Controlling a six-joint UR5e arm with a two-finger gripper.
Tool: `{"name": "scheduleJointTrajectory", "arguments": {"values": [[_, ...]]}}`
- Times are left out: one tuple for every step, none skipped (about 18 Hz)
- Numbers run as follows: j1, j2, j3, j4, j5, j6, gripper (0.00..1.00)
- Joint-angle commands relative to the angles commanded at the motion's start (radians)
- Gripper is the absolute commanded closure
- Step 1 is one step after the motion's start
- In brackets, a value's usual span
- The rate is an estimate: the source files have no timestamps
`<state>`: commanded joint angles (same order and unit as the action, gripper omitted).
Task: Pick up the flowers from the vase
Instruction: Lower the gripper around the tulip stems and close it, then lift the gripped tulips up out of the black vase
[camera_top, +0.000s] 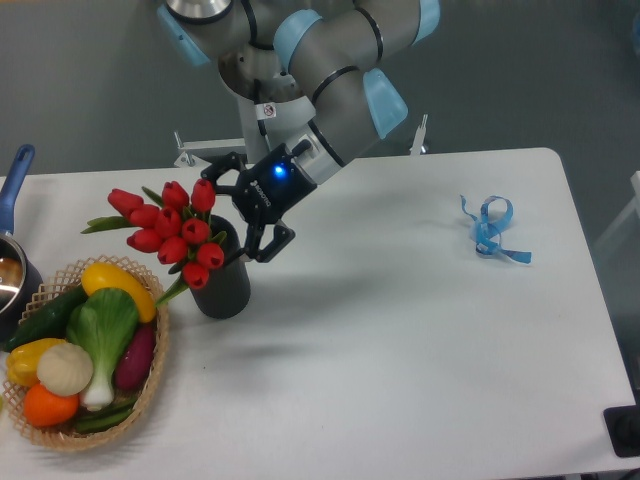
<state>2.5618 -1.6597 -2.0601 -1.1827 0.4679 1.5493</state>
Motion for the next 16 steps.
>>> {"name": "scheduleJointTrajectory", "arguments": {"values": [[-0.003,-0.014,0.003,0.003,0.0,0.002,0.0],[-0.009,-0.031,0.006,0.014,0.0,0.002,0.07],[-0.012,-0.049,0.006,0.037,0.0,0.002,0.16],[-0.02,-0.064,0.005,0.064,0.0,0.002,0.3],[-0.029,-0.072,0.005,0.087,0.0,-0.001,0.43],[-0.029,-0.074,0.006,0.095,-0.002,-0.002,0.58],[-0.029,-0.072,0.008,0.097,-0.003,-0.003,0.7],[-0.029,-0.071,0.011,0.097,-0.012,-0.003,0.8],[-0.029,-0.069,0.011,0.097,-0.024,-0.003,0.88],[-0.028,-0.068,0.012,0.097,-0.029,-0.006,0.93],[-0.028,-0.065,0.012,0.097,-0.029,-0.008,0.96],[-0.026,-0.063,0.012,0.097,-0.029,-0.009,1.0],[-0.026,-0.06,0.012,0.097,-0.029,-0.011,1.0],[-0.028,-0.06,0.012,0.097,-0.029,-0.012,1.0],[-0.026,-0.06,0.012,0.097,-0.029,-0.012,1.0],[-0.025,-0.058,0.012,0.097,-0.029,-0.014,1.0]]}}
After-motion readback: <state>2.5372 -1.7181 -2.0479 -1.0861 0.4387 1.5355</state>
